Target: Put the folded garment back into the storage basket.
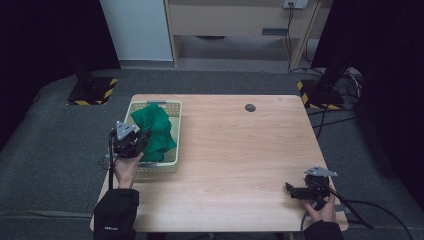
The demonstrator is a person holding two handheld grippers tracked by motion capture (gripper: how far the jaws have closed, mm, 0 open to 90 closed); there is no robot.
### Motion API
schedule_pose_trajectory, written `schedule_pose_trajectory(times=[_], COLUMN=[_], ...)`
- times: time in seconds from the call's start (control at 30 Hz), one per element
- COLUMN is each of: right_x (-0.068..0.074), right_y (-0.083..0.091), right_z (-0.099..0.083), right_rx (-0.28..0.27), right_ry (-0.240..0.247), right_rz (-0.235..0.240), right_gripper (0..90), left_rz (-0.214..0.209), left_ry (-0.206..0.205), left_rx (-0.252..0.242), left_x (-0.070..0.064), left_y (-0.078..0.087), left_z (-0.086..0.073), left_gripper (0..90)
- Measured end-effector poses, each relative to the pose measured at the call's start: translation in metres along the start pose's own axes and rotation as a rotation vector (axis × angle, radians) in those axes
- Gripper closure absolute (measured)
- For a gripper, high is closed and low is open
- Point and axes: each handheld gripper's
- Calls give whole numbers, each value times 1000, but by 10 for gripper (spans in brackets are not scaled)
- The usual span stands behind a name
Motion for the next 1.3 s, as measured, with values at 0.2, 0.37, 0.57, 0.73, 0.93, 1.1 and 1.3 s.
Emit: schedule_pose_trajectory(times=[0.2,0.37,0.57,0.73,0.93,1.1,1.3], right_x=[0,0,0,0,0,0,0], right_y=[0,0,0,0,0,0,0], right_z=[0,0,0,0,0,0,0], right_rx=[0,0,0,0,0,0,0], right_ry=[0,0,0,0,0,0,0], right_rz=[0,0,0,0,0,0,0], right_gripper=[2,2,2,2,2,2,2], left_rz=[-13,-15,18,51,53,50,43], left_ry=[-10,-21,-16,-18,-12,-10,-1], left_rx=[16,39,54,48,35,28,5], left_x=[-3,-5,-3,-3,-7,-12,-22], left_y=[-6,-13,-19,-17,-14,-13,-12], left_z=[-3,-4,-6,-6,-8,-10,-12], left_gripper=[750,737,598,530,492,454,368])
Point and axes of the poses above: each handheld gripper's, and its own axes: y roughly backward along the jaws, z roughly out of its top, x roughly to its left, and after that the axes turned 6 degrees about x, right-handed
